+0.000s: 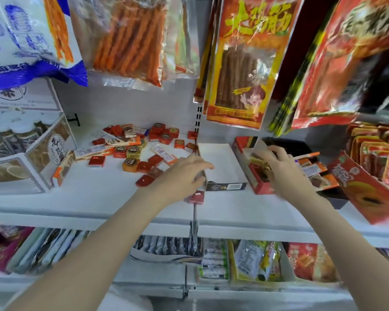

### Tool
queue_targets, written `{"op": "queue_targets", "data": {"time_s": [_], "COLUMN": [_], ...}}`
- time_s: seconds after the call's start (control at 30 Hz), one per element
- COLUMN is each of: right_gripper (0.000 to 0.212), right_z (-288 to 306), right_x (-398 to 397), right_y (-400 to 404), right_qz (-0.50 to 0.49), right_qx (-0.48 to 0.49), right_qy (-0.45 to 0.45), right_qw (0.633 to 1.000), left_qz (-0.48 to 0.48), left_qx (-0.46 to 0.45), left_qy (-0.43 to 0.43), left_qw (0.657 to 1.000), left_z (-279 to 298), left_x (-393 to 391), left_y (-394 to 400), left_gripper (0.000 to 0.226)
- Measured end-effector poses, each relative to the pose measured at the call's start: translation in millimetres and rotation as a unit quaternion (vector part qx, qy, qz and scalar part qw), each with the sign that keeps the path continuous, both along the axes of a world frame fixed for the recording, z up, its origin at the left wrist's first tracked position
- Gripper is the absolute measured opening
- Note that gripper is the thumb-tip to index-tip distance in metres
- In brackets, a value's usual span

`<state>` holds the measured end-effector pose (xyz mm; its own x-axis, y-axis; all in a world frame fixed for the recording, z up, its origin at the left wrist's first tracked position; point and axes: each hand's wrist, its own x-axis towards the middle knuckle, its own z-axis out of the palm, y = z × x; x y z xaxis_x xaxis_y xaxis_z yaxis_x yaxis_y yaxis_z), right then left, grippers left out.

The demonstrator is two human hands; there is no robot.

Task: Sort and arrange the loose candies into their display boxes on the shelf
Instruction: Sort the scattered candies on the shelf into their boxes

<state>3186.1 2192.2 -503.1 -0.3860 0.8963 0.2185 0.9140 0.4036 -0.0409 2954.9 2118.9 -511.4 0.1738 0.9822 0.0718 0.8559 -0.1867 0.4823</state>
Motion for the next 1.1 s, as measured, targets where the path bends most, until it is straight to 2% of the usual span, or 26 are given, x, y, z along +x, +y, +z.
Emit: {"op": "queue_targets", "data": {"time_s": [0.1, 0.2, 0.37, 0.5, 0.57, 0.63, 0.7, 0.83, 0.97, 1.0, 1.1], "right_gripper": [0.053, 0.035, 0.023, 0.023, 0.021, 0.018, 0.019, 0.033, 0.042, 0.041, 0.03], "right_z": [0, 1, 10, 14, 18, 23, 24, 7, -10, -12, -2], "right_x": [-2, 2, 14, 16, 9, -9, -35, -82, -103, -107, -117], "right_y": [2, 4, 2, -1, -5, -12, -24, -42, -45, -44, -40], "right_qz": [0.004, 0.007, 0.052, 0.053, 0.06, 0.11, 0.179, 0.258, 0.269, 0.277, 0.248], "right_qx": [0.018, -0.043, -0.126, -0.118, -0.043, 0.015, -0.019, -0.12, -0.11, -0.106, -0.147], "right_qy": [0.025, -0.002, -0.002, -0.033, -0.006, 0.053, 0.074, 0.052, -0.048, -0.038, 0.159], "right_qw": [1.0, 0.999, 0.991, 0.991, 0.997, 0.992, 0.981, 0.957, 0.956, 0.954, 0.944], "left_qz": [-0.015, -0.029, -0.026, -0.037, -0.022, 0.005, 0.038, 0.087, 0.115, 0.128, 0.161], "left_qx": [-0.012, -0.022, -0.034, -0.046, -0.032, -0.009, -0.001, -0.033, -0.078, -0.092, -0.096], "left_qy": [0.032, 0.077, 0.042, 0.015, -0.02, -0.023, 0.007, 0.05, 0.068, 0.077, 0.078], "left_qw": [0.999, 0.996, 0.998, 0.998, 0.999, 1.0, 0.999, 0.994, 0.988, 0.984, 0.979], "left_z": [1, -2, -9, -6, -1, 3, 5, 1, -3, -4, -5], "left_x": [9, 12, 5, 1, -5, -15, -28, -54, -74, -78, -89], "left_y": [1, 3, 3, 1, -1, -3, -6, -16, -25, -26, -32], "left_gripper": [0.033, 0.027, 0.017, 0.02, 0.024, 0.026, 0.027, 0.033, 0.056, 0.061, 0.063]}}
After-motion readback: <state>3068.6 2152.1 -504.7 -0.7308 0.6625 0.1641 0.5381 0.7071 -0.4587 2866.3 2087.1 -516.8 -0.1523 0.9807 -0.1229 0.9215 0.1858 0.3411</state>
